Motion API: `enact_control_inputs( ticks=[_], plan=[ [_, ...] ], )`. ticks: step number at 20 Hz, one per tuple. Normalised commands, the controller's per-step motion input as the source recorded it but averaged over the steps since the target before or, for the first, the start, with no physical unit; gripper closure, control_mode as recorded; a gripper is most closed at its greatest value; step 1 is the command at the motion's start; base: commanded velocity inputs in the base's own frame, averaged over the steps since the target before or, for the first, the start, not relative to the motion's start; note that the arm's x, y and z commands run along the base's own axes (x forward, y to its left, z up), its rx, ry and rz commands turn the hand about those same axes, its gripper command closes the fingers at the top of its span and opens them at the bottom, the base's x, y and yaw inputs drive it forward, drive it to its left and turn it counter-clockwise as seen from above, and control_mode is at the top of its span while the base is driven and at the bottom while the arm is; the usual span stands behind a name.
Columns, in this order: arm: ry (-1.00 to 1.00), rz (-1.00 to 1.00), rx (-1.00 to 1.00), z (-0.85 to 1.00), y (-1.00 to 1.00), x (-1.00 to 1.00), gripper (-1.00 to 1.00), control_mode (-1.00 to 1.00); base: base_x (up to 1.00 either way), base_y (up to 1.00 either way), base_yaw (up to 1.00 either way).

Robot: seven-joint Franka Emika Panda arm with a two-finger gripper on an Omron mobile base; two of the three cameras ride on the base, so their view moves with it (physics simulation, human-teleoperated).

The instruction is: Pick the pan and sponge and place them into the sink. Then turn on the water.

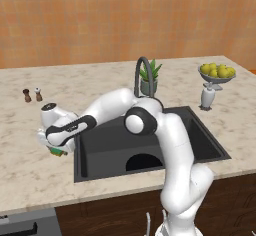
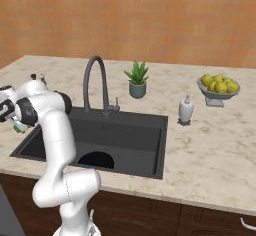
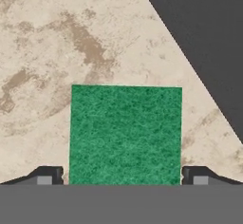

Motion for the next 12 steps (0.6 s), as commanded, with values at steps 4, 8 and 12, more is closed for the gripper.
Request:
enact_control_inputs(
  ticks=[4,8,12],
  plan=[
    [0.03,0.0,-0.03,-0.07,0.0,0.01,1.0,-1.0,0.0,0.0,0.0],
    [0.05,0.0,0.0,-0.03,-0.01,0.0,1.0,-1.0,0.0,0.0,0.0],
    [0.01,0.03,0.01,0.14,-0.33,-0.21,1.0,-1.0,0.0,0.0,0.0]
  ],
)
